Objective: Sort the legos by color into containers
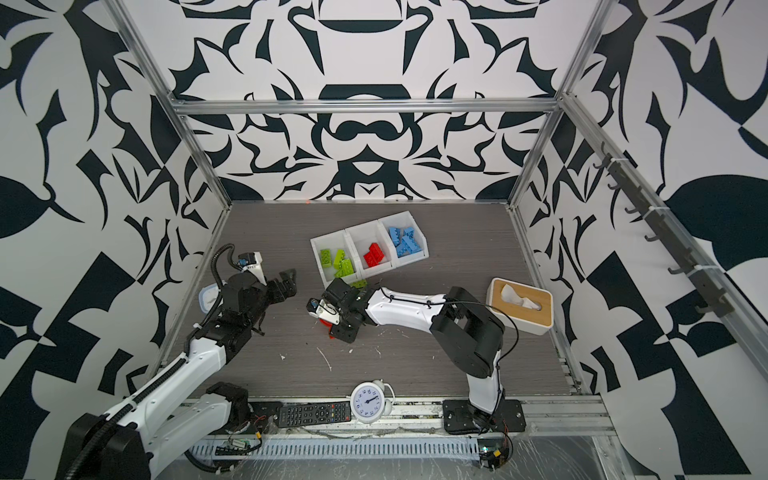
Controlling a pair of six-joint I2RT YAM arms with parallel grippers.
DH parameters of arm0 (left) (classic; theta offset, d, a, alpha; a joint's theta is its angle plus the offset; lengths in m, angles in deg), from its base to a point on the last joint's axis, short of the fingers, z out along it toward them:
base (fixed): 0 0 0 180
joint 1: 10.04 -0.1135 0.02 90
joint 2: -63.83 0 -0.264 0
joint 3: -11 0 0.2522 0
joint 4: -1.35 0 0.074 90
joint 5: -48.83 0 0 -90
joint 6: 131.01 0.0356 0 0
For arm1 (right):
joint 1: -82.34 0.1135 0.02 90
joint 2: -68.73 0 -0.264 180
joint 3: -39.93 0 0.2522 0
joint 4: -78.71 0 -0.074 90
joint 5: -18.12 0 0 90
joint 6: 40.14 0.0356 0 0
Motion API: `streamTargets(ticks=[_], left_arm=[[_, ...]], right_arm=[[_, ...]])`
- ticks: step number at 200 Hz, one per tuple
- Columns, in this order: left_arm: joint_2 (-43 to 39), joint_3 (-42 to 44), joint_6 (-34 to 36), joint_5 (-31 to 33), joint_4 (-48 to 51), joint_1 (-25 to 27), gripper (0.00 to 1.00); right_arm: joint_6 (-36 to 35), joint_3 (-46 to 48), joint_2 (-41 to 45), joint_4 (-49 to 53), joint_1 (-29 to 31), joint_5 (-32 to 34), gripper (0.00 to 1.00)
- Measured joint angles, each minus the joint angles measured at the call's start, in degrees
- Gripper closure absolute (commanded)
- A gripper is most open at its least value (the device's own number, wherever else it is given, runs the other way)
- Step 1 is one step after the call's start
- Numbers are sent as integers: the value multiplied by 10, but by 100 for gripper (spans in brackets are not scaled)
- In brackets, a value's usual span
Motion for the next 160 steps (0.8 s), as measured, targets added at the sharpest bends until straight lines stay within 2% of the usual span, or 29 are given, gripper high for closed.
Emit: streamTargets(ticks=[70,160], left_arm=[[0,0,0,0,0,0,0],[0,0,0,0,0,0,0]], right_arm=[[-12,-9,-35,-3,0,6,50],[-16,-12,-37,-2,3,14,73]])
